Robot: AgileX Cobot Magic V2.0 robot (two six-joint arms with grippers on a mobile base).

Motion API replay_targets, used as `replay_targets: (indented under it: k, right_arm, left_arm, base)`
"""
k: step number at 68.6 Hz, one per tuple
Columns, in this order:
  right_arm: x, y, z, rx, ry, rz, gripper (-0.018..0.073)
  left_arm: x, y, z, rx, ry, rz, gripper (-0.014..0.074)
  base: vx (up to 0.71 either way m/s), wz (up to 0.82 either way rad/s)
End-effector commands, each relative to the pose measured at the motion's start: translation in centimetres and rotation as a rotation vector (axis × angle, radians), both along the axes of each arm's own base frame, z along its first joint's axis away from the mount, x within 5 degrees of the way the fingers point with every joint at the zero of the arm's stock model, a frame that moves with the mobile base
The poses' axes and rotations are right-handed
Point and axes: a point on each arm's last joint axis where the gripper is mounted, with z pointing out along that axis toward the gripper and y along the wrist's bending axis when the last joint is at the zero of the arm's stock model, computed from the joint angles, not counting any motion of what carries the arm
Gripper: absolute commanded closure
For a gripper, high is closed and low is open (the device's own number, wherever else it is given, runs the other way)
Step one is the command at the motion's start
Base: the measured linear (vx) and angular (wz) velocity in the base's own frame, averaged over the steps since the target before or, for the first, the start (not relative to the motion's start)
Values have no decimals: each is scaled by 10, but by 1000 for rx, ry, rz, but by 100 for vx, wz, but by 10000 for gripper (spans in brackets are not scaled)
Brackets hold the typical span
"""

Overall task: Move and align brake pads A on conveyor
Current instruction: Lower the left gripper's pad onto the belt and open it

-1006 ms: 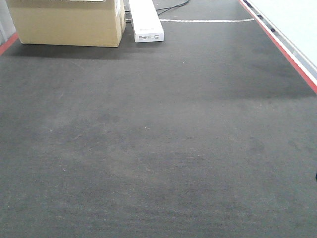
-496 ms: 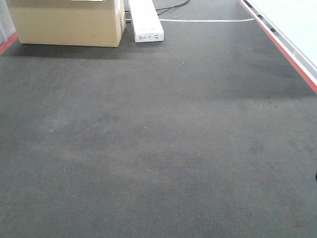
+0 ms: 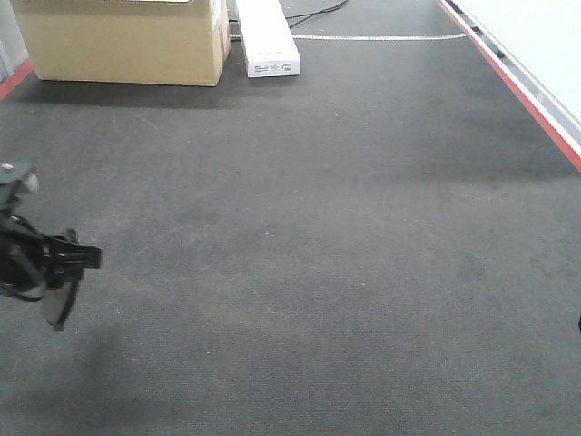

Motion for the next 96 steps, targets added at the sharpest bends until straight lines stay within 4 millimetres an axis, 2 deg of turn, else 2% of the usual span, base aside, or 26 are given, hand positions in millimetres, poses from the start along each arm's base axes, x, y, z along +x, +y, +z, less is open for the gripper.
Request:
replay_targets:
  k: [1, 16, 27, 35, 43, 52, 64, 77, 85, 90, 96]
  right_arm:
    - [1, -1, 19, 12, -125, -11, 566]
    - [1, -1, 19, 12, -125, -11, 566]
    - [1, -1, 19, 12, -125, -11, 566]
    - [1, -1, 19, 12, -125, -11, 566]
    - [1, -1, 19, 11, -124, -11, 566]
    - [1, -1, 19, 11, -124, -11, 566]
    - [1, -1, 19, 11, -124, -11, 566]
    - [1, -1, 19, 11, -123, -11, 566]
    - [1, -1, 19, 11, -123, -11, 566]
    - [1, -1, 19, 11, -123, -11, 566]
    - [1, -1, 19, 11, -123, -11, 566]
  left_arm:
    - [20, -3, 4, -19, -53, 19, 553]
    - [39, -4, -42, -9, 81, 26, 480]
    - [48, -4, -58, -4, 79, 34, 344]
    - [49, -4, -56, -3, 50, 34, 201]
    - [47, -3, -46, 6, 19, 14, 96]
    - [36, -3, -18, 26, -40, -30, 66]
    - [8, -1, 36, 33, -172, -54, 87]
    - [-42, 4, 84, 70, -297, -79, 122]
    - [-82, 8, 104, 66, -420, -72, 138]
    - [-106, 10, 108, 64, -487, -67, 144]
    - [-133, 12, 104, 70, -548, -69, 146]
  base:
    - [0, 0]
    - [0, 0]
    - [0, 0]
    - [0, 0]
    - [0, 0]
    - [0, 0]
    - [0, 0]
    - [0, 0]
    - [0, 0]
    - [0, 0]
    - [0, 0]
